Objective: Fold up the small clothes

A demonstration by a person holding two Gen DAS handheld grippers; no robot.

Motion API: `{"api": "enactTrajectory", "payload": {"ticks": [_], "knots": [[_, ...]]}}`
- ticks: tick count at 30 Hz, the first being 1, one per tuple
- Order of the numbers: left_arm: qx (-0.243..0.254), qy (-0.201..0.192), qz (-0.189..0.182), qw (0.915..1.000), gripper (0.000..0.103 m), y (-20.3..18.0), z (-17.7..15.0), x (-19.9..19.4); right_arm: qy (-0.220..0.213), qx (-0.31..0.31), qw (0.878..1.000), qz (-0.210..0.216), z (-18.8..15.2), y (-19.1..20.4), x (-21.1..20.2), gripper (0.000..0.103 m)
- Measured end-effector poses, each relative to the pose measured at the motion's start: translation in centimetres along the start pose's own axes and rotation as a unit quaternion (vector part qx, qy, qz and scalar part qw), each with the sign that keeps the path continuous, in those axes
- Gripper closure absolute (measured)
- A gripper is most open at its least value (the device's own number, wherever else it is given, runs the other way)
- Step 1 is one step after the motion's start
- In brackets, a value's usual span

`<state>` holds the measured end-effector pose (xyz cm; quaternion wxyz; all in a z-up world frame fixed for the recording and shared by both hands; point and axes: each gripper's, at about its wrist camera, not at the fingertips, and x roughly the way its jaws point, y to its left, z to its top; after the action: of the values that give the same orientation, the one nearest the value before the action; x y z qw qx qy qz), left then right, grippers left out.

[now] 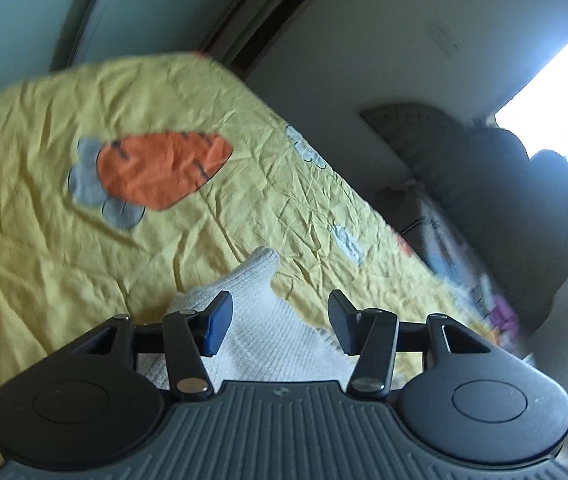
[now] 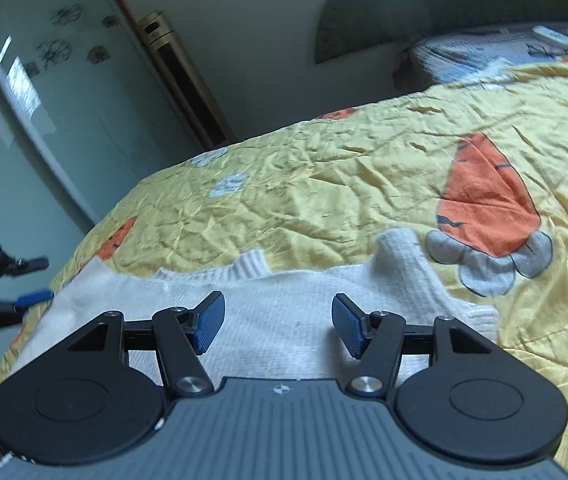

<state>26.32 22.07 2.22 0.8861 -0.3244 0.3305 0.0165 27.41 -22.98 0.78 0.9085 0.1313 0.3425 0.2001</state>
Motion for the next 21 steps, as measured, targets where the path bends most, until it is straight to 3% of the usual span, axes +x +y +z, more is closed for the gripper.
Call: {"api": "enactTrajectory", "payload": {"ticks": [5, 7, 9, 12, 16, 19, 21], "knots": [[0.132, 0.045, 0.056, 0.9886, 0.050, -3.5, -2.4, 2.0, 0.040, -0.093, 0.994, 0.036, -1.2, 4.6, 1.1, 0.035], [0.168, 0.062, 0.088, 0.9799, 0.050, -3.8, -3.4, 3.3, 0.057, -0.138, 0.989, 0.016, -1.9, 6.2, 2.0, 0.031], [0.187, 0.069, 0.111, 0.9737, 0.050, -3.3, -4.1, 4.7, 0.068, -0.176, 0.982, -0.016, -2.4, 7.0, 3.3, 0.026], [0.197, 0.055, 0.114, 0.9721, 0.050, -3.0, -4.6, 4.8, 0.062, -0.181, 0.981, -0.033, -2.6, 7.2, 3.6, 0.021], [0.236, 0.023, 0.135, 0.9620, 0.050, -4.3, -6.0, 2.9, 0.025, -0.224, 0.973, -0.054, -3.9, 9.1, 1.6, 0.019], [0.270, 0.015, 0.147, 0.9515, 0.050, -4.6, -7.1, 2.4, 0.021, -0.272, 0.960, -0.068, -5.2, 10.2, 1.7, 0.006], [0.270, 0.018, 0.143, 0.9521, 0.050, -4.0, -7.5, 2.5, 0.029, -0.278, 0.957, -0.074, -5.8, 9.9, 2.6, 0.003]]}}
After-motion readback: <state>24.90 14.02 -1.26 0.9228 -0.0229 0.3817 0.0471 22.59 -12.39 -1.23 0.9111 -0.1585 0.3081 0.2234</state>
